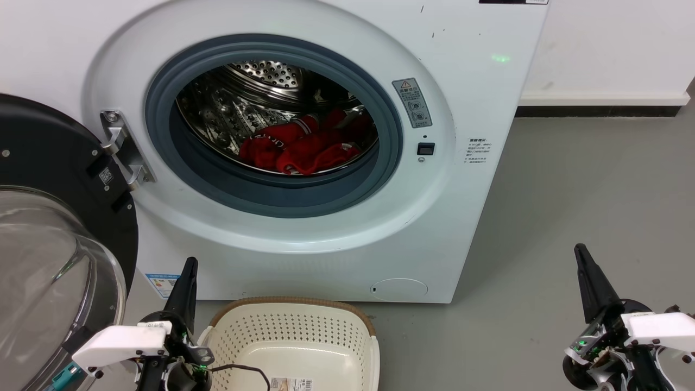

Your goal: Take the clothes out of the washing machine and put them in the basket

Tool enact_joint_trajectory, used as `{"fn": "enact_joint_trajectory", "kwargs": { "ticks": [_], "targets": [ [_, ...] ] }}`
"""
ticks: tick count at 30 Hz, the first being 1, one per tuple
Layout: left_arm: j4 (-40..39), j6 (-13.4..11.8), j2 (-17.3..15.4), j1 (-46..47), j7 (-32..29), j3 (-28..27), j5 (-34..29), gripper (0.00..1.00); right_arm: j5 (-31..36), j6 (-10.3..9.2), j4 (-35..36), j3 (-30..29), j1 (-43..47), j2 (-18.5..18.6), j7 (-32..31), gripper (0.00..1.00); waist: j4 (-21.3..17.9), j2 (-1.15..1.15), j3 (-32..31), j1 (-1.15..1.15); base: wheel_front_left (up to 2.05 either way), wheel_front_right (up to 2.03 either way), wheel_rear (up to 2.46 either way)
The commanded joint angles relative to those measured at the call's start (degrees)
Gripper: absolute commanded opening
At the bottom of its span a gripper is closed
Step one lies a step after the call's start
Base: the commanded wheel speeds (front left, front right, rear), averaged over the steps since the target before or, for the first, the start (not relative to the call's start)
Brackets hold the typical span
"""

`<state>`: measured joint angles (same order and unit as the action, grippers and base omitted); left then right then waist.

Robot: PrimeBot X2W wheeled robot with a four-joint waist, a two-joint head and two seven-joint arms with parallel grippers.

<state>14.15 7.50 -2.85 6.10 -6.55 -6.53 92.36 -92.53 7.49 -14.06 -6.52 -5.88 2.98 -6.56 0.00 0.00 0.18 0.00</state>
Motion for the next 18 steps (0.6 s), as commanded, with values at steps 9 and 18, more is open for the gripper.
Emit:
{"fn": "enact_joint_trajectory", "kwargs": {
  "ticks": [9, 18],
  "targets": [
    [-0.13, 0.12, -0.03, 0.29, -0.11, -0.09, 0.1, 0.0, 0.28, 0.0, -0.08, 0.03, -0.76, -0.18, 0.09, 0.0, 0.0, 0.0, 0.0, 0.0, 0.0, 0.0, 0.0],
    [-0.13, 0.12, -0.03, 0.29, -0.11, -0.09, 0.1, 0.0, 0.28, 0.0, -0.08, 0.03, -0.76, -0.18, 0.09, 0.0, 0.0, 0.0, 0.0, 0.0, 0.0, 0.0, 0.0]
  ]
}}
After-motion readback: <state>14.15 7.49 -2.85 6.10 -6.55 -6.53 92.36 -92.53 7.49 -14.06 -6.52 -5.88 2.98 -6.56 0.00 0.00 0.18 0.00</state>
